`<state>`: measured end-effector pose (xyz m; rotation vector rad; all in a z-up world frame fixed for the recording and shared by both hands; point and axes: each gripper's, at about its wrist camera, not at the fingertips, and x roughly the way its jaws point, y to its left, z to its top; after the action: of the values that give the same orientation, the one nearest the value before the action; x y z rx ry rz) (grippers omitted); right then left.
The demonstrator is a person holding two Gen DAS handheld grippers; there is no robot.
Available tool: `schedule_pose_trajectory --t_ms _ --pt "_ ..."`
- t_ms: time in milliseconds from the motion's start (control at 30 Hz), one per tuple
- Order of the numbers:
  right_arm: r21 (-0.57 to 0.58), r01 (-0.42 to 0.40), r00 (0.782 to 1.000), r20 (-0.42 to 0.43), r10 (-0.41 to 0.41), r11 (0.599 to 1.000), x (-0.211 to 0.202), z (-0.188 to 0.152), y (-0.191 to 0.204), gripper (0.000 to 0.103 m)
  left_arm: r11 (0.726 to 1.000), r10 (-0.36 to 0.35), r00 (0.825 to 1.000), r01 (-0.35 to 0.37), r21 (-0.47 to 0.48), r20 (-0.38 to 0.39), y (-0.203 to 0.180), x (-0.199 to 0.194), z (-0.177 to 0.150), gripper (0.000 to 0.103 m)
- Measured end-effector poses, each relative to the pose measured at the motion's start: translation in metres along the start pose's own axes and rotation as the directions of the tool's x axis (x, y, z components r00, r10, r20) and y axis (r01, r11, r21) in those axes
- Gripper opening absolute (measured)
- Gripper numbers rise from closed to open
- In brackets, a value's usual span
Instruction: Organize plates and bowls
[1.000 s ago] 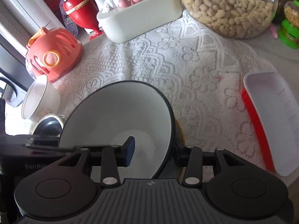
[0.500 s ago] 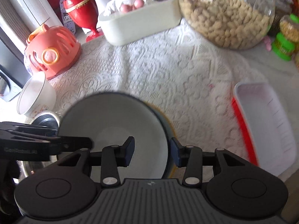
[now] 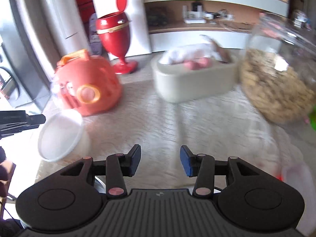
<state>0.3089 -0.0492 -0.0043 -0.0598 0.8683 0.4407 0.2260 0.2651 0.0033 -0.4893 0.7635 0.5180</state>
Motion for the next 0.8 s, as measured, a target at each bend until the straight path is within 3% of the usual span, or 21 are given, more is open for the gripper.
schedule_pose_trajectory --t_ms 133,267,400,533,567,667,800 --pt "-0.028 -0.106 0.991 -0.079 0.104 0.994 0.043 0.020 0.054 0.044 0.993 -0.033 0.998 0.027 -0.112 -0.055 0.028 0.019 0.004 0.029" --pt "0.037 -0.174 0.962 -0.206 0.178 0.984 0.097 0.032 0.088 0.045 0.998 -0.016 0.996 0.011 -0.059 -0.089 0.021 0.033 -0.002 0.029" --pt "0.056 -0.163 0.947 -0.273 0.172 0.985 0.142 0.025 0.106 0.045 1.000 0.001 0.993 -0.004 -0.028 -0.121 0.018 0.048 -0.005 0.029" --pt "0.079 -0.242 0.916 -0.310 0.255 0.967 0.158 0.017 0.109 0.035 0.993 -0.110 0.979 0.100 -0.065 -0.172 0.016 0.056 -0.008 0.028" --pt "0.063 -0.251 0.918 -0.302 0.258 0.966 0.156 0.016 0.111 0.035 0.990 -0.133 0.977 0.124 -0.064 -0.166 0.012 0.054 -0.009 0.027" --pt "-0.039 -0.201 0.954 -0.234 0.186 0.979 0.139 0.018 0.109 0.035 0.975 -0.222 0.961 0.217 -0.047 -0.166 -0.002 0.049 -0.012 0.027" --pt "-0.066 -0.133 0.973 -0.201 0.117 0.989 0.123 0.024 0.078 0.035 0.936 -0.351 0.906 0.349 -0.052 -0.237 -0.027 0.056 -0.025 0.027"
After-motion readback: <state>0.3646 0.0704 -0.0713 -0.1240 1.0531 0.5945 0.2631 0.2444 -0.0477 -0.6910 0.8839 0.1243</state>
